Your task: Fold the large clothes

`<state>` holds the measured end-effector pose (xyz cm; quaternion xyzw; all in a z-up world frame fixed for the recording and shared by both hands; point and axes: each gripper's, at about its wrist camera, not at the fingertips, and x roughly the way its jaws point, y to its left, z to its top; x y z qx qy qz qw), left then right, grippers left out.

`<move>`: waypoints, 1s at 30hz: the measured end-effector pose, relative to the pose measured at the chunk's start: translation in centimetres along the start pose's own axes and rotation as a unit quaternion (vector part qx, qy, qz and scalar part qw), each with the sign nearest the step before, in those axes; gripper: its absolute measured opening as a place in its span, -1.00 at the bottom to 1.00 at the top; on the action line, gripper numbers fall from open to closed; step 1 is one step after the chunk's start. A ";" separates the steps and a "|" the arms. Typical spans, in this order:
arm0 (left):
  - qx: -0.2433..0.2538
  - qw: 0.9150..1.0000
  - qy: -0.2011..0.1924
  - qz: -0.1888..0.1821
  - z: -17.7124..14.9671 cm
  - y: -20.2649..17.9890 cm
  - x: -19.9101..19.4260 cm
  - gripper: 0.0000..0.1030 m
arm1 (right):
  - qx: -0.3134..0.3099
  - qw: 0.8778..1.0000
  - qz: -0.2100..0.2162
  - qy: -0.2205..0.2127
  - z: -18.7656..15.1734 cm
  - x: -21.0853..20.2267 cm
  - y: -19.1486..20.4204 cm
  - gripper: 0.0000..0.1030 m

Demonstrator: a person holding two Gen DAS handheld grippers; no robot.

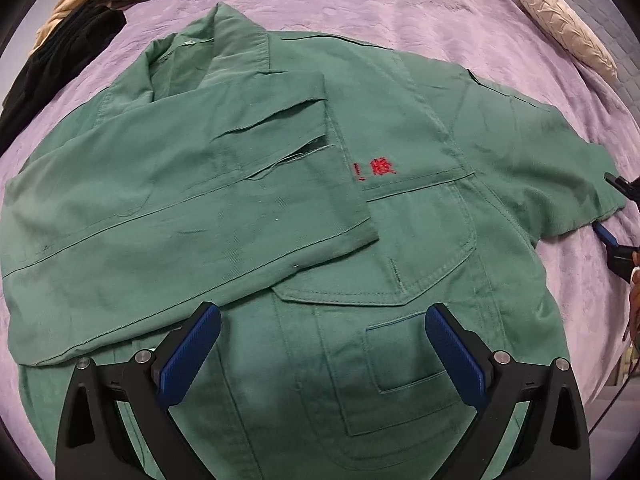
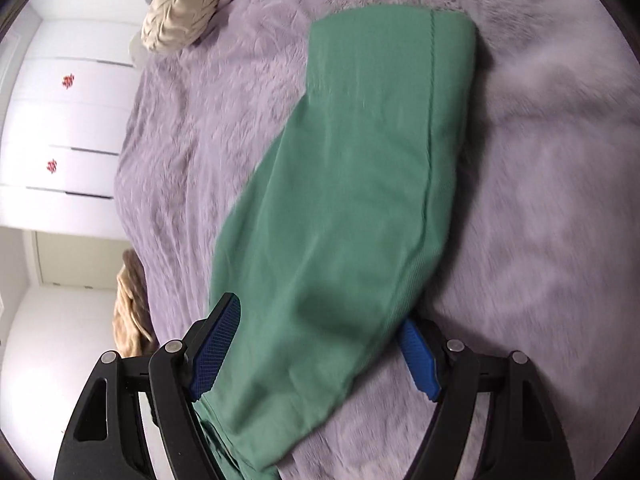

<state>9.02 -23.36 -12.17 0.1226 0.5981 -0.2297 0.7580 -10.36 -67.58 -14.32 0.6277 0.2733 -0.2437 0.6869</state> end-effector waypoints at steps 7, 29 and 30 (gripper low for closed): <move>-0.008 1.000 -0.001 -0.001 1.6 -1.4 1.1 0.98 | 0.076 0.993 0.087 0.011 0.9 1.0 -0.7 -0.90; -0.101 0.992 -0.057 0.054 0.5 10.9 -2.4 0.98 | -0.440 0.844 0.104 0.287 -33.1 13.2 23.8 -0.89; -0.108 0.991 -0.057 0.060 -0.1 11.8 -2.5 0.98 | -0.450 0.839 0.079 0.296 -34.6 14.2 23.1 -0.84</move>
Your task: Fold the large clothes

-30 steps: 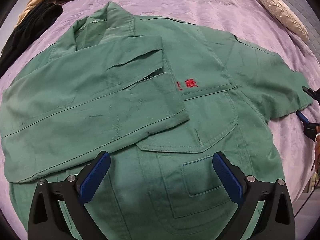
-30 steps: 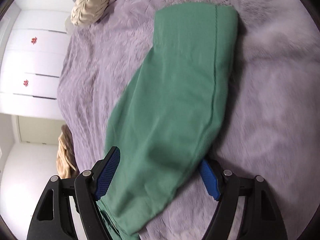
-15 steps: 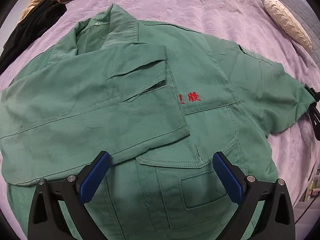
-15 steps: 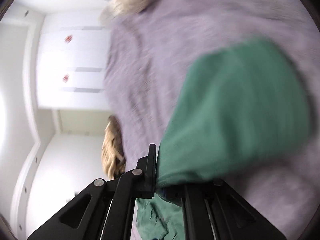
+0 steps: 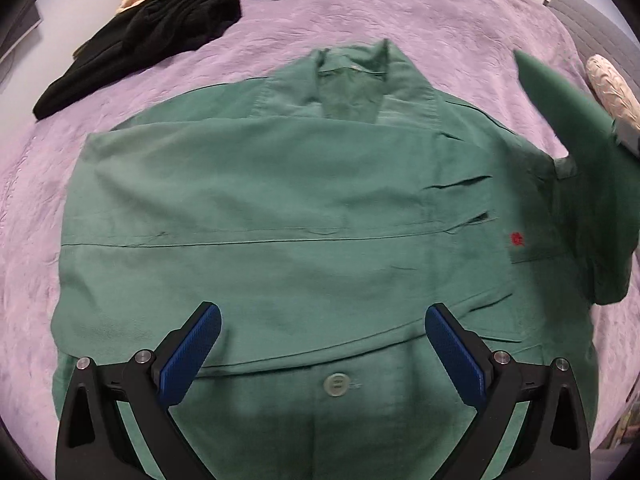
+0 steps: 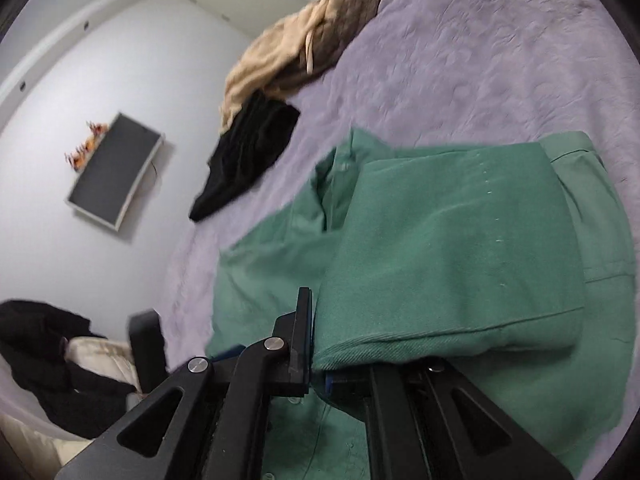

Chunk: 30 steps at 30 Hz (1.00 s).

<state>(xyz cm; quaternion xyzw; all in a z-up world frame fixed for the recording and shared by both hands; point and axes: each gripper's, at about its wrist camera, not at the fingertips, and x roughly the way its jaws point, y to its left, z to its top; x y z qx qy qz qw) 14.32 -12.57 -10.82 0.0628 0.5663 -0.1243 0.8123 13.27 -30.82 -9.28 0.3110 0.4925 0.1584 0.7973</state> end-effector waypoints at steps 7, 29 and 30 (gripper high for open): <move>-0.040 0.999 0.008 0.013 -1.2 5.7 0.7 0.98 | 0.112 0.993 -0.035 0.003 -2.9 1.1 -4.0 0.28; -0.117 0.991 -0.019 0.059 -2.3 16.3 -2.2 0.98 | -0.169 0.969 -0.156 0.086 -3.9 9.7 9.9 0.06; -0.119 0.991 -0.019 0.064 -2.3 16.7 -2.3 0.98 | -0.180 0.968 -0.150 0.086 -4.7 9.4 10.3 0.14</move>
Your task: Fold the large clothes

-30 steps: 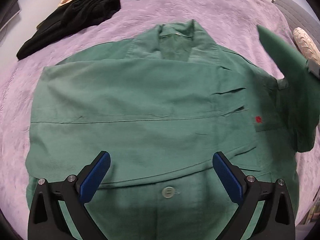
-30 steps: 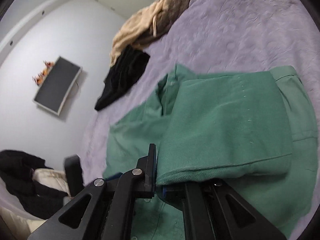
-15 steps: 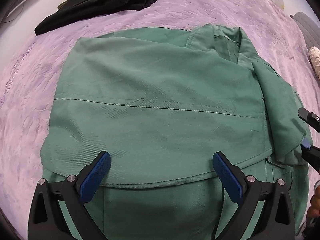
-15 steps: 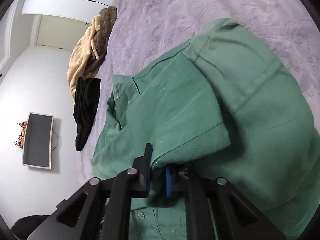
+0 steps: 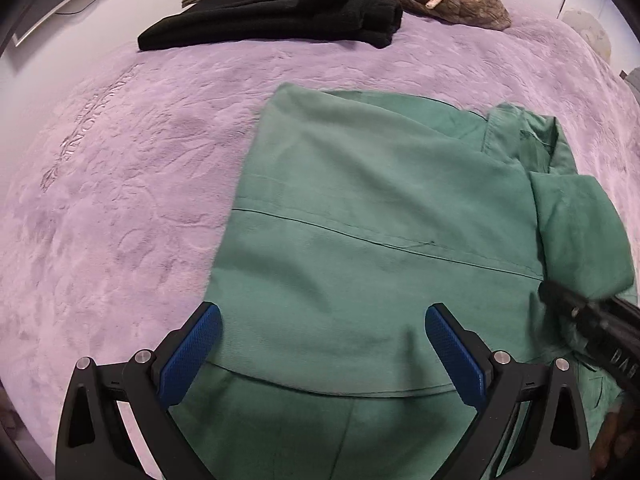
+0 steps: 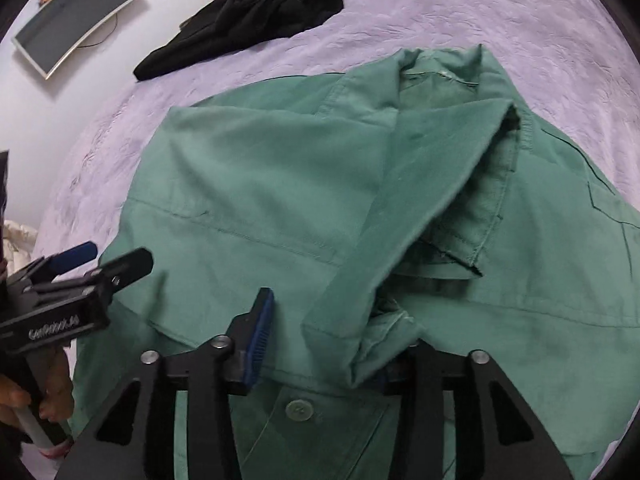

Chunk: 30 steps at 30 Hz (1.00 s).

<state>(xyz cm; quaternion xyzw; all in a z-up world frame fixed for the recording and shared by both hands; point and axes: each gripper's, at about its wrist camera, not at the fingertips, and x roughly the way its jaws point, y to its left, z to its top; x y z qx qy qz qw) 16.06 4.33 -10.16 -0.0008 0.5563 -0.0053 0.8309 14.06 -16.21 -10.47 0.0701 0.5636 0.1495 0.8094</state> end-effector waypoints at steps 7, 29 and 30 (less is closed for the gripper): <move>0.006 1.000 -0.004 0.003 0.5 -0.2 0.2 0.98 | 0.011 0.998 -0.011 -0.057 -2.0 -3.9 -1.1 0.25; 0.254 0.960 -0.033 -0.109 -2.7 -14.6 -2.2 0.98 | 0.456 0.870 0.149 -0.111 -9.7 -8.1 -18.7 -0.01; 0.257 0.960 -0.036 -0.108 -2.7 -15.4 -2.1 0.98 | 0.462 0.869 0.139 -0.110 -11.1 -8.9 -19.2 0.01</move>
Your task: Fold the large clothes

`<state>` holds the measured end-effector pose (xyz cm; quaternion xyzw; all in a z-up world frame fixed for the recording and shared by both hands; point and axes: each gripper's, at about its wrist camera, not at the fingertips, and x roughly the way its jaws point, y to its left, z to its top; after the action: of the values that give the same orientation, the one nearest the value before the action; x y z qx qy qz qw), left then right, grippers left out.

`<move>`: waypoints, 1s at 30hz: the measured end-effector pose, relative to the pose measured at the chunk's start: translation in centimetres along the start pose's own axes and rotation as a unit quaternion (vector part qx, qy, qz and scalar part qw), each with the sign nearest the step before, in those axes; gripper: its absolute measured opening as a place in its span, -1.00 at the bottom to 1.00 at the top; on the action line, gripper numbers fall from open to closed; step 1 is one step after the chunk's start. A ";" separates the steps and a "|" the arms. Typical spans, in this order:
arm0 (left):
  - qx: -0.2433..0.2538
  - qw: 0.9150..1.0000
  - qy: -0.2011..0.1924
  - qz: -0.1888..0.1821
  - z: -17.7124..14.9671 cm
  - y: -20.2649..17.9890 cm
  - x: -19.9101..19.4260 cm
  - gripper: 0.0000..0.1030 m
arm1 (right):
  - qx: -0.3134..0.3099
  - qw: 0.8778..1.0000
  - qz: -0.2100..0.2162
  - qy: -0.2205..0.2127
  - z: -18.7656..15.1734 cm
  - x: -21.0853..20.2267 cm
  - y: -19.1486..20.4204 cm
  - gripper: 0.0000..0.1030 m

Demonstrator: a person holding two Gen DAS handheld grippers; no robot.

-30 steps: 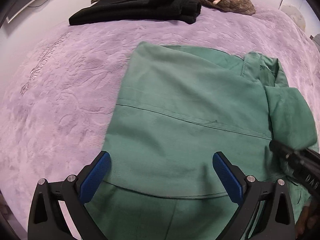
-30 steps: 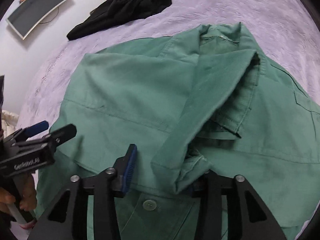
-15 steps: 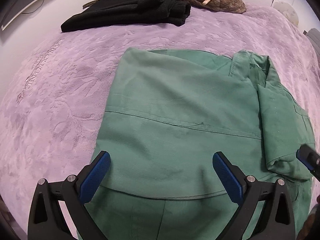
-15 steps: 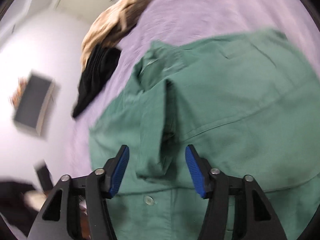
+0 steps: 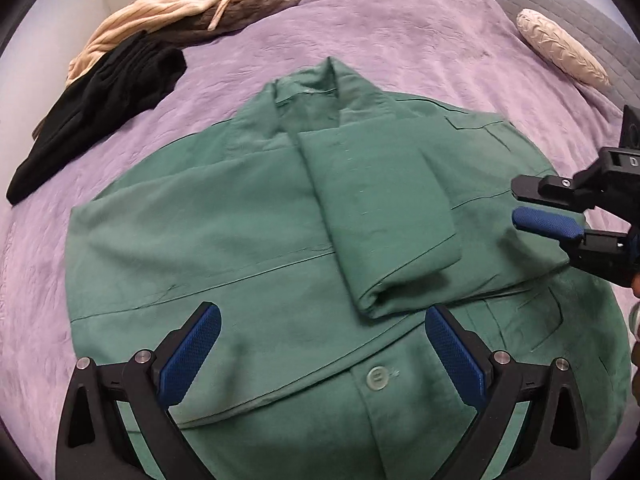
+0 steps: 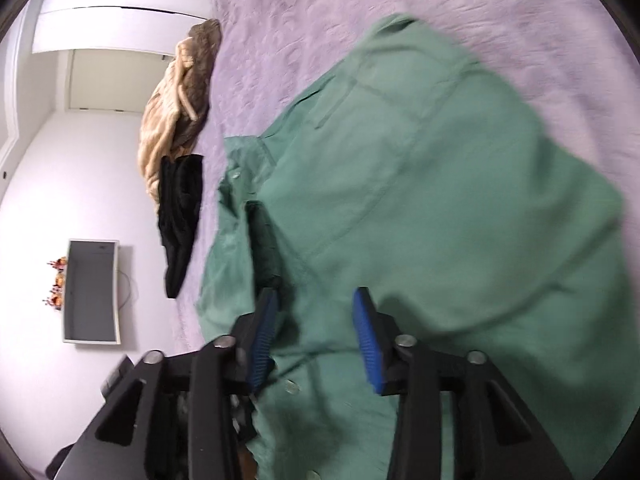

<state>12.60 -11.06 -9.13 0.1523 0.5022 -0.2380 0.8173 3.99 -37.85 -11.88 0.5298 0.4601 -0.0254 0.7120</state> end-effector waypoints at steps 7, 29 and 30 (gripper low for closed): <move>-0.034 0.999 0.017 0.029 2.7 -1.6 3.6 0.76 | 0.055 0.998 -0.024 -0.031 0.6 -3.5 -5.8 0.01; -0.267 0.963 0.000 0.044 -2.5 13.0 -1.5 0.54 | 0.041 0.998 0.038 -0.010 1.4 -2.9 -6.1 0.00; -0.259 0.965 -0.002 0.045 -2.0 13.1 -1.8 0.54 | 0.041 0.998 0.038 -0.011 1.4 -2.7 -6.0 0.00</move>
<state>17.53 1.39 -8.30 -0.0428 0.5373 -0.0627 0.8399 0.14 -42.75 -14.34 0.5749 0.4304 -0.0230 0.6955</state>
